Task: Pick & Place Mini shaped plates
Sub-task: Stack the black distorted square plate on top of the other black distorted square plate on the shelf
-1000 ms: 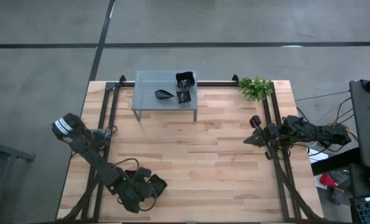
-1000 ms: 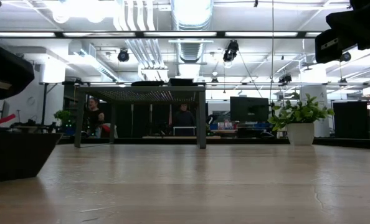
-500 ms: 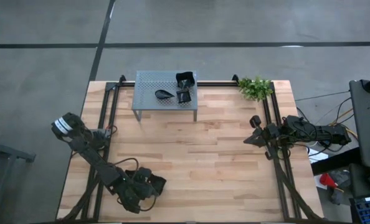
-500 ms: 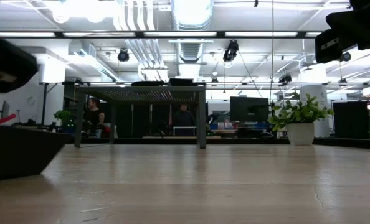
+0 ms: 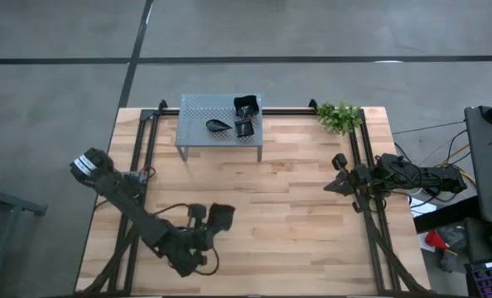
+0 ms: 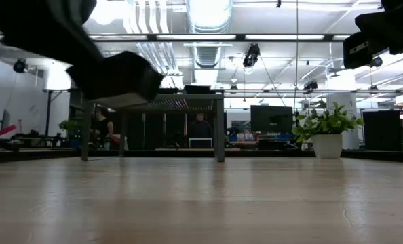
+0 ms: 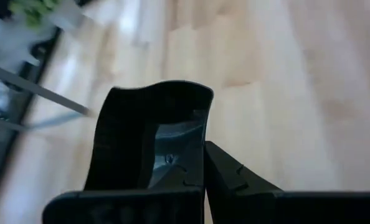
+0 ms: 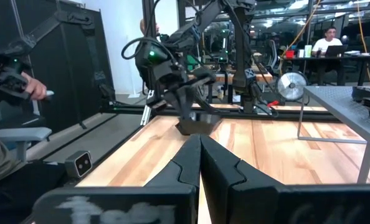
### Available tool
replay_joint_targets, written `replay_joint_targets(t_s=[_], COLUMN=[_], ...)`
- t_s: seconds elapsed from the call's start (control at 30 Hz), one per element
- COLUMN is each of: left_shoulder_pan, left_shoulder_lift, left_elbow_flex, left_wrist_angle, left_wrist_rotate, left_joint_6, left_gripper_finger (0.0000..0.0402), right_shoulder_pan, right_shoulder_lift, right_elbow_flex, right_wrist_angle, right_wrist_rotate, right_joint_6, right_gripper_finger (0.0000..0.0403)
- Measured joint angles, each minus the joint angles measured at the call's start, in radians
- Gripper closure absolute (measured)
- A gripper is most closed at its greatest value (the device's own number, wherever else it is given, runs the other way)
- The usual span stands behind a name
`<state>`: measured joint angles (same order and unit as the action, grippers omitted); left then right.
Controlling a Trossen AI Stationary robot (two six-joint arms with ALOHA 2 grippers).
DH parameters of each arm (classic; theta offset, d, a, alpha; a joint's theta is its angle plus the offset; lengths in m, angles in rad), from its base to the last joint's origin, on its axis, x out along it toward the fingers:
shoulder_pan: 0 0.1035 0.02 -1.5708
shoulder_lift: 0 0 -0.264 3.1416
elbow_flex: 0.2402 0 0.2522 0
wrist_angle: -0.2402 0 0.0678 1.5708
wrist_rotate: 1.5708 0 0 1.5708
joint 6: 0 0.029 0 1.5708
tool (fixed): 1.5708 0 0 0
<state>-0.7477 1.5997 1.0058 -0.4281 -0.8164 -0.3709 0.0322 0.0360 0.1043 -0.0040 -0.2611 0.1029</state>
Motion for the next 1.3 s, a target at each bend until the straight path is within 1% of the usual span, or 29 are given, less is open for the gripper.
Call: replay_joint_targets(t_s=[0.07,0.13,0.23,0.3,0.4,0.5,0.63,0.73,0.8,1.0,1.17,1.27,1.3], left_shoulder_pan=[0.032,0.066,0.121,0.161,0.232,0.316,0.434,0.527,0.591,0.778,0.9,0.948,0.962], left_shoulder_lift=[0.0,0.0,0.0,-0.004,-0.019,-0.043,-0.088,-0.125,-0.149,-0.167,-0.16,-0.16,-0.161], left_elbow_flex=[0.018,0.033,0.064,0.085,0.117,0.147,0.175,0.198,0.21,0.219,0.218,0.218,0.218], left_wrist_angle=[-0.019,-0.02,-0.022,-0.024,-0.024,-0.022,-0.019,-0.015,0.017,0.1,0.172,0.268,0.299], left_wrist_rotate=[-0.025,-0.074,-0.164,-0.201,-0.213,-0.211,-0.17,-0.107,-0.06,0.098,0.167,0.191,0.219], left_joint_6=[0.077,0.15,0.21,0.266,0.35,0.397,0.468,0.568,0.607,0.644,0.666,0.671,0.683], left_gripper_finger=[0.0401,0.0401,0.0401,0.0401,0.0401,0.0401,0.0401,0.0401,0.0401,0.0401,0.0401,0.0401,0.0401], right_shoulder_pan=[0.0,0.0,0.0,0.0,0.0,0.0,0.0,0.0,0.0,0.0,0.0,0.0,0.0], right_shoulder_lift=[0.0,0.0,0.0,0.0,0.0,0.0,0.0,0.0,0.0,0.0,0.0,0.0,0.0], right_elbow_flex=[0.0,0.0,0.0,0.0,0.0,0.0,0.0,0.0,0.0,0.0,0.0,0.0,0.0], right_wrist_angle=[0.0,0.0,0.0,0.0,0.0,0.0,0.0,0.0,0.0,0.0,0.0,0.0,0.0], right_wrist_rotate=[0.0,0.0,0.0,0.0,0.0,0.0,0.0,0.0,0.0,0.0,0.0,0.0,0.0], right_joint_6=[-0.001,0.001,0.0,0.0,0.001,0.0,0.0,0.001,-0.001,0.001,0.001,-0.001,0.0], right_gripper_finger=[0.0394,0.0394,0.0394,0.0394,0.0394,0.0394,0.0394,0.0394,0.0394,0.0394,0.0394,0.0394,0.0394])
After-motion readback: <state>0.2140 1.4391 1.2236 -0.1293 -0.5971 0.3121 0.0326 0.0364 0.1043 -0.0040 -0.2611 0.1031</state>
